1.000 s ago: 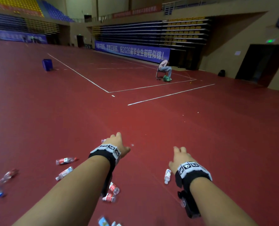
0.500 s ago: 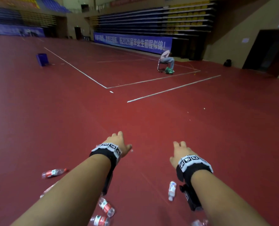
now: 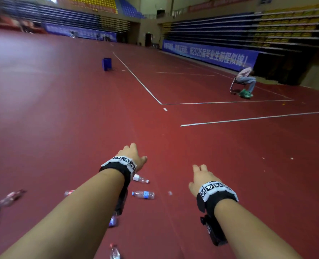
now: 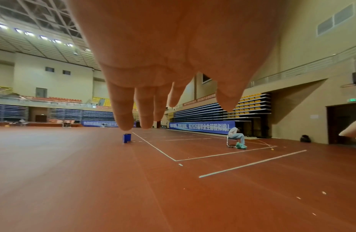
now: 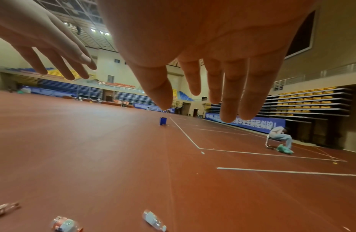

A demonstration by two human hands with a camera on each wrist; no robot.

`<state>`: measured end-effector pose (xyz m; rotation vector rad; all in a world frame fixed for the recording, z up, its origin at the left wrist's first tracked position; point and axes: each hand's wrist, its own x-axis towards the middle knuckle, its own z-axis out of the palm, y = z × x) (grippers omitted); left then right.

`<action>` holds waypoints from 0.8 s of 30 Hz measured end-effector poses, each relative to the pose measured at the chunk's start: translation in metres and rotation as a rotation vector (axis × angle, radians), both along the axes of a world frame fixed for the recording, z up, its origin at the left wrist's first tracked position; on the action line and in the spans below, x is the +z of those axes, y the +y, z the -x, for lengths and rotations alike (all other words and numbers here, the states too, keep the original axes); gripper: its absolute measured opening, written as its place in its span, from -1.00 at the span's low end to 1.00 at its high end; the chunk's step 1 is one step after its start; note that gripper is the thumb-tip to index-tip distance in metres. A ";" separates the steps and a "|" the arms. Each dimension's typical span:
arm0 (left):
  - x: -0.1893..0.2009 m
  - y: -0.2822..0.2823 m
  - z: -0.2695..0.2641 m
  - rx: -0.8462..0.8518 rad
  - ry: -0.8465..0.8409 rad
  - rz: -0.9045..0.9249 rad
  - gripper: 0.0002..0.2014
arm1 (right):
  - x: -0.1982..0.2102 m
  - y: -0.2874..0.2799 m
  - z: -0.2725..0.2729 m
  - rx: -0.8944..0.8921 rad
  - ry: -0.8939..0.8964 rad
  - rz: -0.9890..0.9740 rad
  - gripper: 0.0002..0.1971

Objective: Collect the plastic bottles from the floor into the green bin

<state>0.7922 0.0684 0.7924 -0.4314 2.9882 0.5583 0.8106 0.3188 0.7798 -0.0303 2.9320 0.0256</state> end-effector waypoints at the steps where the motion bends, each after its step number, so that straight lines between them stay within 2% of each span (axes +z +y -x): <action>1: -0.002 -0.008 0.016 0.016 0.000 -0.005 -0.34 | -0.001 -0.009 0.019 0.021 0.000 -0.008 -0.33; 8: -0.014 -0.057 0.125 0.044 -0.026 -0.014 -0.37 | 0.006 -0.060 0.149 0.042 0.026 0.019 -0.35; 18: -0.041 -0.071 0.276 -0.036 -0.133 0.015 -0.35 | -0.037 -0.086 0.295 0.027 -0.088 0.020 -0.35; 24: -0.052 -0.091 0.393 0.039 -0.145 0.023 -0.36 | -0.053 -0.099 0.435 0.088 -0.103 0.031 -0.34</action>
